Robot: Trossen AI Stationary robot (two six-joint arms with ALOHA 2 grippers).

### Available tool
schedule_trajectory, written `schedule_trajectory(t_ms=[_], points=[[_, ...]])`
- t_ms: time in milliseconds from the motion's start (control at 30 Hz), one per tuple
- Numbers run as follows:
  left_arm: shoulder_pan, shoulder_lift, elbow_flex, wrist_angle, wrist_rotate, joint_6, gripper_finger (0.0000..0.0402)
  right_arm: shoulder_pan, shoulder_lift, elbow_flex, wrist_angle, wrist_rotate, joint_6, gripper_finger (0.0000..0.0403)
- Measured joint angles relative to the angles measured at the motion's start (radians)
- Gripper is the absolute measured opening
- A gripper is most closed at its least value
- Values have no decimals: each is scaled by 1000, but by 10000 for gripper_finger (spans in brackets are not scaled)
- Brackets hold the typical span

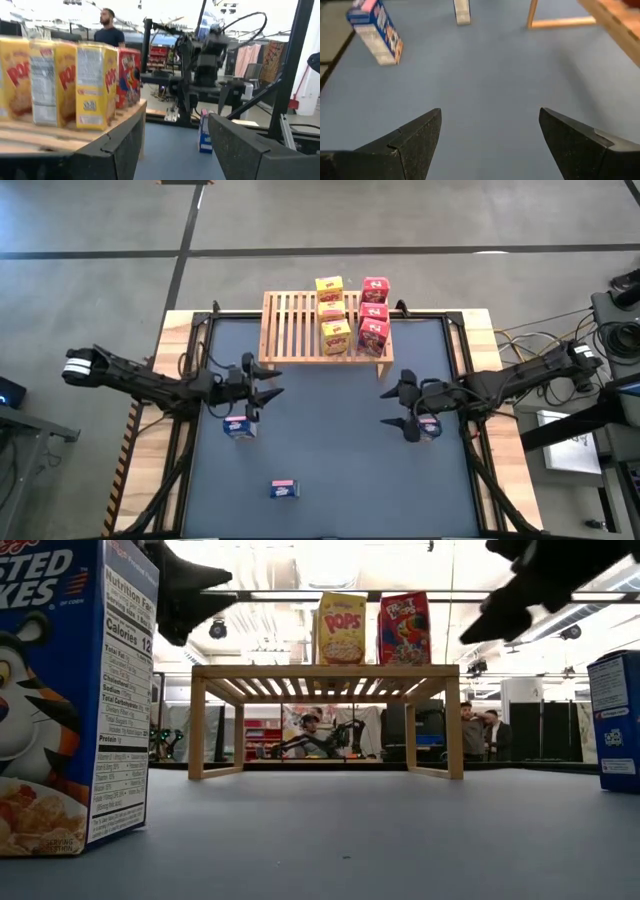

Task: Stack cereal on shelf
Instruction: Put the top right blue cereal box on the shelf

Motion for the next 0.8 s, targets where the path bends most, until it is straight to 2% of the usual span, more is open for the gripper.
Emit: schedule_trajectory(t_ms=[333,533,667,800], points=[[-5,118,8,27,7,-47,208,27,-116,172,-553,1,145,325],[-4,171,39,51,7,-38,208,95,-99,257,-671,-26,231,325],[-4,190,56,52,8,-12,208,151,-53,288,-816,23,333,325],[-4,186,68,58,5,32,208,210,-20,281,-884,27,445,325]])
